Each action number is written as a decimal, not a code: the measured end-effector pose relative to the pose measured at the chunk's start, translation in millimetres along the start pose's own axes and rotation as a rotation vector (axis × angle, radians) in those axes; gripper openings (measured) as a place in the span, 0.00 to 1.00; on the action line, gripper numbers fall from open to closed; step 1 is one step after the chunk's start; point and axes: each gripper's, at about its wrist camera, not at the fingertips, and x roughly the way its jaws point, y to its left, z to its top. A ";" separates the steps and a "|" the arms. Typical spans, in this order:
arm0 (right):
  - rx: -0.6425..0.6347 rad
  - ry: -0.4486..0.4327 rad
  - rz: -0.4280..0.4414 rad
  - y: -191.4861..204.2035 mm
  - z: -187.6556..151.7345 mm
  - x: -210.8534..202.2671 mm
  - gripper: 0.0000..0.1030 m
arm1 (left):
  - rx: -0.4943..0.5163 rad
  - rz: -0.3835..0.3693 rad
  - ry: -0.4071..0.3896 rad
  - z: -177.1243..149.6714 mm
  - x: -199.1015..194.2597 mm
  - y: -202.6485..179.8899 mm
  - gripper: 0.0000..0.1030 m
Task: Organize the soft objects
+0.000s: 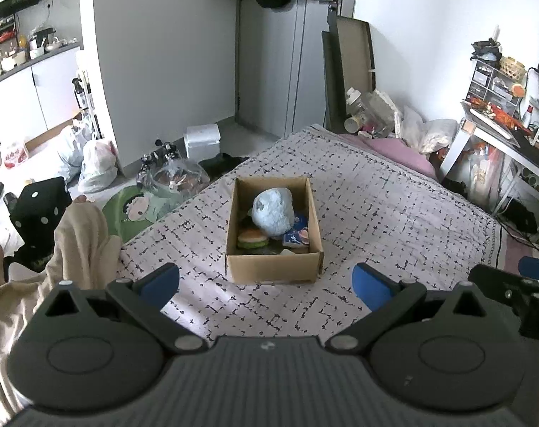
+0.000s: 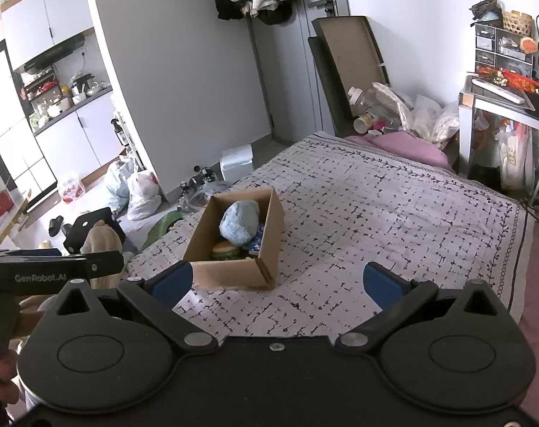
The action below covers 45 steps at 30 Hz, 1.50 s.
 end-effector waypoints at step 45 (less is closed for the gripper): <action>0.005 -0.032 -0.028 0.4 1.7 -13.6 1.00 | 0.009 -0.016 -0.047 2.2 -22.6 -1.6 1.00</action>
